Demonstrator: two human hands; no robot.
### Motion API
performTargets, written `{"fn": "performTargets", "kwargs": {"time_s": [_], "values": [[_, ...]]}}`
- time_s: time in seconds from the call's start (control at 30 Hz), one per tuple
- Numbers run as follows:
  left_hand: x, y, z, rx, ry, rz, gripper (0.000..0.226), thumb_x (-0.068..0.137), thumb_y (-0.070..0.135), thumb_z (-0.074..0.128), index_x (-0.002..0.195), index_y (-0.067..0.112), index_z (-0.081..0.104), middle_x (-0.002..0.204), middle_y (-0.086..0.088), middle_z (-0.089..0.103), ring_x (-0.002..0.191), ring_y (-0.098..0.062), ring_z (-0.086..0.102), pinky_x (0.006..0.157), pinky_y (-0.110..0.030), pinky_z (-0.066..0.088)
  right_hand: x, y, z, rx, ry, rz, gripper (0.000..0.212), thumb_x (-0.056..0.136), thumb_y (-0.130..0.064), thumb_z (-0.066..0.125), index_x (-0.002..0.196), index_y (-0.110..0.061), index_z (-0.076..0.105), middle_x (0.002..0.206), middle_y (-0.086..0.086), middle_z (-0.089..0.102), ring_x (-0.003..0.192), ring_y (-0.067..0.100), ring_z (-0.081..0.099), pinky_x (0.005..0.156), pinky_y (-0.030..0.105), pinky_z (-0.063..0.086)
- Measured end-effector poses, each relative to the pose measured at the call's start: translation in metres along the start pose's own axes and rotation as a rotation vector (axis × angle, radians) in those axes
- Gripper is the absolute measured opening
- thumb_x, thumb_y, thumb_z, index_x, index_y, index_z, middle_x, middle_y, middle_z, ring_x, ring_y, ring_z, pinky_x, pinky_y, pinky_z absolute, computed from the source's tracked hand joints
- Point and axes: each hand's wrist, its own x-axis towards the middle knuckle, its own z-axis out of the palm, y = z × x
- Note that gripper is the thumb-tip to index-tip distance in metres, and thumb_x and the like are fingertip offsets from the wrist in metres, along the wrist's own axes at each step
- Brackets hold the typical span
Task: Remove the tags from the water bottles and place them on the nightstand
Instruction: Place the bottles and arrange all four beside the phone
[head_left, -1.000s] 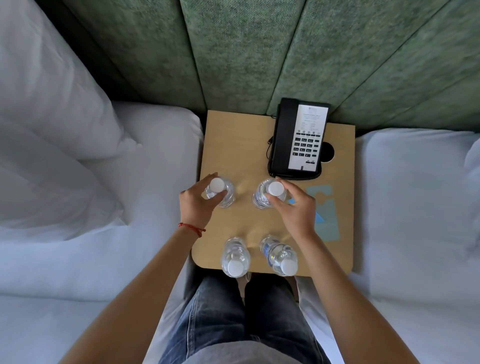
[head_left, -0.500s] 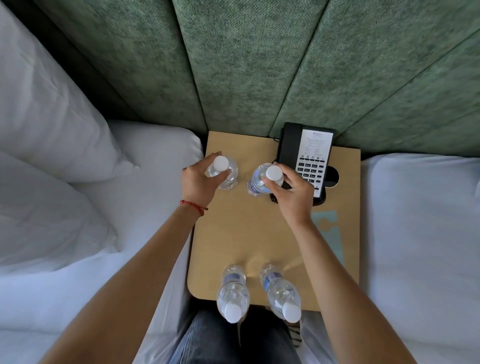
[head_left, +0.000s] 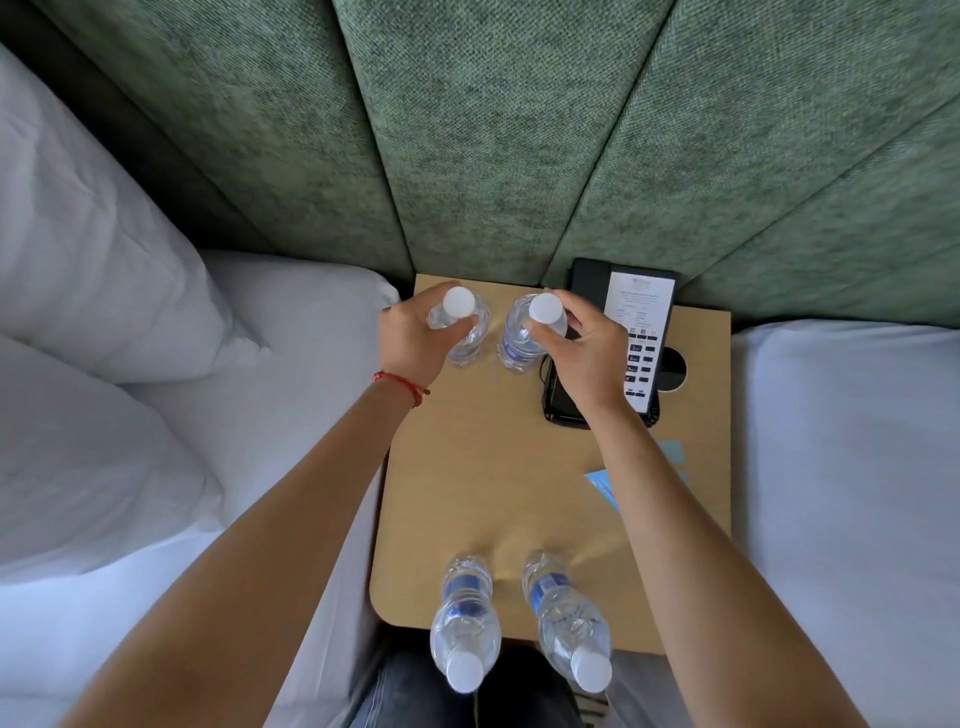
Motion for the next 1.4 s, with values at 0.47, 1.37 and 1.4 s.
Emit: {"fn": "performTargets", "kwargs": {"time_s": [0.47, 1.37, 1.4], "values": [[0.007, -0.002, -0.007, 0.028, -0.137, -0.002, 0.043, 0.073, 0.017, 0.076, 0.113, 0.010, 0.064, 0.111, -0.009, 0.068, 0.104, -0.020, 0.061, 0.092, -0.028, 0.047, 0.000, -0.003, -0.007, -0.063, -0.125, -0.041, 0.041, 0.076, -0.017, 0.074, 0.114, -0.006, 0.064, 0.110, 0.008, 0.069, 0.104, 0.019, 0.064, 0.092, 0.034, 0.051], [-0.005, 0.011, -0.007, 0.041, -0.065, 0.014, 0.033, 0.078, 0.016, 0.069, 0.110, 0.007, 0.064, 0.108, -0.013, 0.068, 0.099, -0.026, 0.062, 0.089, -0.034, 0.048, 0.000, -0.009, -0.008, -0.129, -0.200, -0.167, 0.037, 0.086, -0.017, 0.063, 0.121, -0.008, 0.059, 0.119, 0.009, 0.065, 0.110, 0.020, 0.059, 0.094, 0.027, 0.045], [-0.004, 0.011, -0.008, 0.038, -0.064, 0.013, 0.033, 0.078, 0.016, 0.070, 0.109, 0.006, 0.064, 0.108, -0.013, 0.068, 0.100, -0.026, 0.062, 0.089, -0.035, 0.049, -0.001, -0.009, -0.007, -0.130, -0.194, -0.175, 0.037, 0.086, -0.016, 0.063, 0.122, -0.008, 0.058, 0.120, 0.009, 0.065, 0.111, 0.020, 0.059, 0.095, 0.028, 0.045]]}}
